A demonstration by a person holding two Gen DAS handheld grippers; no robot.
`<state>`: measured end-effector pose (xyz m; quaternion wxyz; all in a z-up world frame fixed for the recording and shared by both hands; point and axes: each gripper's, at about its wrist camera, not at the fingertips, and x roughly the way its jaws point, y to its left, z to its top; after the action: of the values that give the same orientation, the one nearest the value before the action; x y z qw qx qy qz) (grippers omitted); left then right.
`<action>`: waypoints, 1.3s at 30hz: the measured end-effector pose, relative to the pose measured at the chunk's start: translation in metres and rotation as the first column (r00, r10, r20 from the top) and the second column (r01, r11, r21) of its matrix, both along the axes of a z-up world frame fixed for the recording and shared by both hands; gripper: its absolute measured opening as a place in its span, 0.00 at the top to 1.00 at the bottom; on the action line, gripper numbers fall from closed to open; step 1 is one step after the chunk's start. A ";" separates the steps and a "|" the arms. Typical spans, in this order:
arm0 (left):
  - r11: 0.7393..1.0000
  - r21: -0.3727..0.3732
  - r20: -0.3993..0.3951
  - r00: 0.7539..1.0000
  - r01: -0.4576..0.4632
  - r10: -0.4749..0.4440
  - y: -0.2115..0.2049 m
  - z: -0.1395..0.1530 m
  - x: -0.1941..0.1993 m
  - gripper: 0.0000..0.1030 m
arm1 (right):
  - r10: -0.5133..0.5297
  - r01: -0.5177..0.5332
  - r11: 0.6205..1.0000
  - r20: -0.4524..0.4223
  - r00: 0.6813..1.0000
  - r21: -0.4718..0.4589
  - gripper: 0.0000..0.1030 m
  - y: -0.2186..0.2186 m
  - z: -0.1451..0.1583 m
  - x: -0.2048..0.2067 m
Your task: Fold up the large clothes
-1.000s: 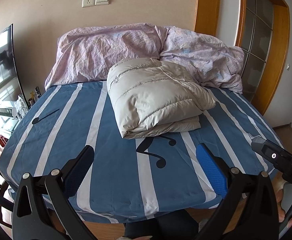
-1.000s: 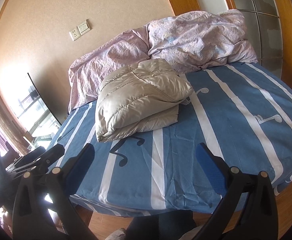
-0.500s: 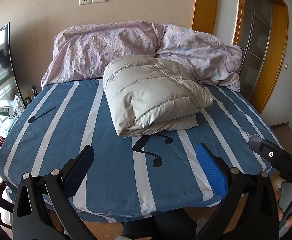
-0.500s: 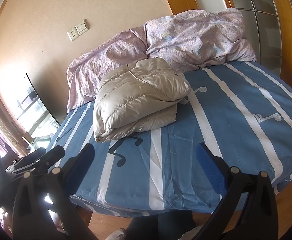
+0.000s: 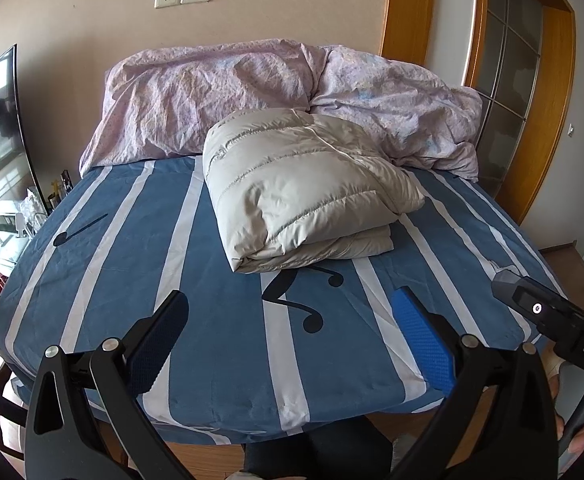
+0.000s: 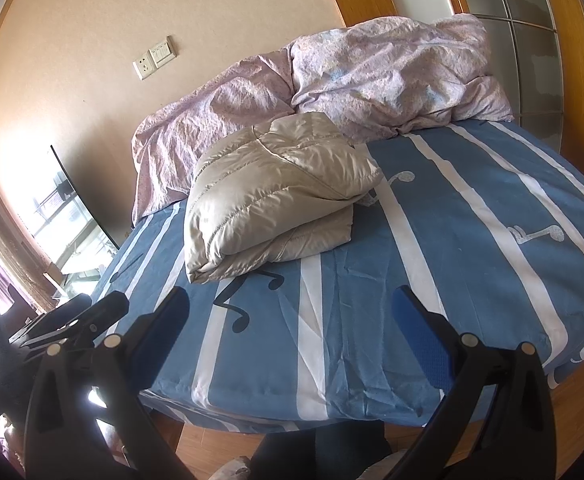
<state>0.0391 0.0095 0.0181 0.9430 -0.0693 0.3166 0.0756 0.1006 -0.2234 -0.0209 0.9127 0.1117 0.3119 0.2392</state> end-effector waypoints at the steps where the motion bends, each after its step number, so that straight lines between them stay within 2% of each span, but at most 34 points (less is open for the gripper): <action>1: 1.000 0.001 0.000 1.000 0.001 -0.001 0.000 0.000 0.000 0.01 | 0.001 -0.001 1.000 0.002 1.000 0.000 0.02 0.000 0.001 0.000; 39: 1.000 0.014 0.006 1.000 0.022 -0.022 -0.006 0.001 0.001 0.01 | 0.003 -0.003 1.000 -0.001 1.000 -0.003 0.02 -0.002 -0.002 0.003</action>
<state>0.0402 0.0037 0.0186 0.9451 -0.0596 0.3141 0.0674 0.1034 -0.2255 -0.0225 0.9123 0.1101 0.3128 0.2403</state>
